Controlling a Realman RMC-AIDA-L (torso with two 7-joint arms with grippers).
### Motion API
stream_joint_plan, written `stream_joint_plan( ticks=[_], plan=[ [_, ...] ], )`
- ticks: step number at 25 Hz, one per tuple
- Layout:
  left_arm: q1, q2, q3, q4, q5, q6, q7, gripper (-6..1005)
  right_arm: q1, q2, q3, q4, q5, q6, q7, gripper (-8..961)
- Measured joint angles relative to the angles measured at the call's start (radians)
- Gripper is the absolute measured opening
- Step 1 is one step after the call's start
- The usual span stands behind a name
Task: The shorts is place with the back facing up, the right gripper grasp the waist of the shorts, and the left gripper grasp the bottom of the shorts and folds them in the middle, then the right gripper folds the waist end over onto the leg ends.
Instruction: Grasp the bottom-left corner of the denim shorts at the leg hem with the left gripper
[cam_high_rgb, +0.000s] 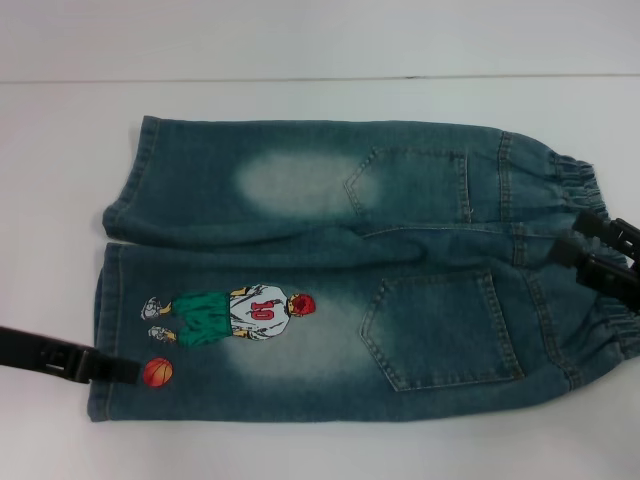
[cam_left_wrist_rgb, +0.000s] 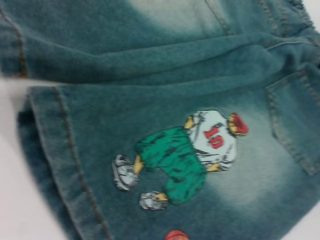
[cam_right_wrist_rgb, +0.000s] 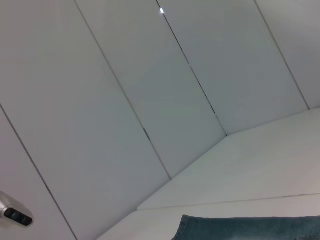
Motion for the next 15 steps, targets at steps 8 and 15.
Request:
stream_joint_plan(
  ticks=[8, 15],
  plan=[
    [0.003, 0.042, -0.089, -0.032, -0.256, 0.121, 0.030, 175, -0.005, 0.001, 0.000, -0.004, 0.002, -0.001, 0.000, 885],
    [0.007, 0.107, -0.171, -0.172, -0.370, 0.148, 0.058, 539, -0.006, 0.000, 0.000, -0.004, 0.003, -0.002, 0.003, 885]
  ],
)
